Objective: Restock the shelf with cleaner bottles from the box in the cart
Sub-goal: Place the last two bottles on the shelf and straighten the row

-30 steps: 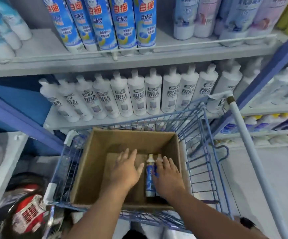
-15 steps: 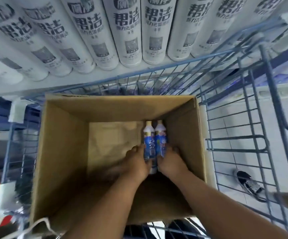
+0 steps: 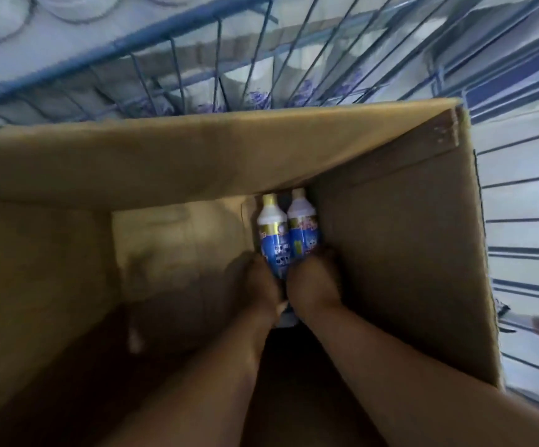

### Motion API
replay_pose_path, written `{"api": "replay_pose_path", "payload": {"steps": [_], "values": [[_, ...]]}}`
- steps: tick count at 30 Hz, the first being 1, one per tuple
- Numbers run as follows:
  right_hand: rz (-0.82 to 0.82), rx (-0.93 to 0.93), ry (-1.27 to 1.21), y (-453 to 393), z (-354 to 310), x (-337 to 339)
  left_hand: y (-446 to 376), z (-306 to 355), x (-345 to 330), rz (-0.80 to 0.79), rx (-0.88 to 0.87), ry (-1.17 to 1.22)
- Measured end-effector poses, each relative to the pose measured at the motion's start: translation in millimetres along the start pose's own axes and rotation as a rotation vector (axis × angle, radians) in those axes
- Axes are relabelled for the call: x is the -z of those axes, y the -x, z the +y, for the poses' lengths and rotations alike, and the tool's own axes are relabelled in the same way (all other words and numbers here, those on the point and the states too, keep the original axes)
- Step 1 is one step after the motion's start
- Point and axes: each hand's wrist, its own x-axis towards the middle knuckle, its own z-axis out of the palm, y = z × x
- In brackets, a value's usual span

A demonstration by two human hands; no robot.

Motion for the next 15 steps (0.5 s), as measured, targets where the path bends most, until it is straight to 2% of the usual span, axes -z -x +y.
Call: {"api": "replay_pose_path", "payload": {"steps": [2, 4, 6, 10, 15], "values": [[-0.01, -0.042, 0.088, -3, -3, 0, 1, 2, 3, 0.051, -0.039, -0.042], [-0.027, -0.083, 0.036, -10, -4, -5, 5, 6, 15, 0.064, -0.102, -0.229], [-0.013, -0.085, 0.043, -13, -4, -10, 5, 3, 31, 0.056, -0.098, -0.314], [-0.044, -0.01, 0.086, -23, -3, -4, 1, -4, 52, 0.03, -0.035, -0.32], [-0.183, -0.064, 0.023, -25, -16, 26, 26, 4, 68, 0.032, -0.01, -0.169]]}}
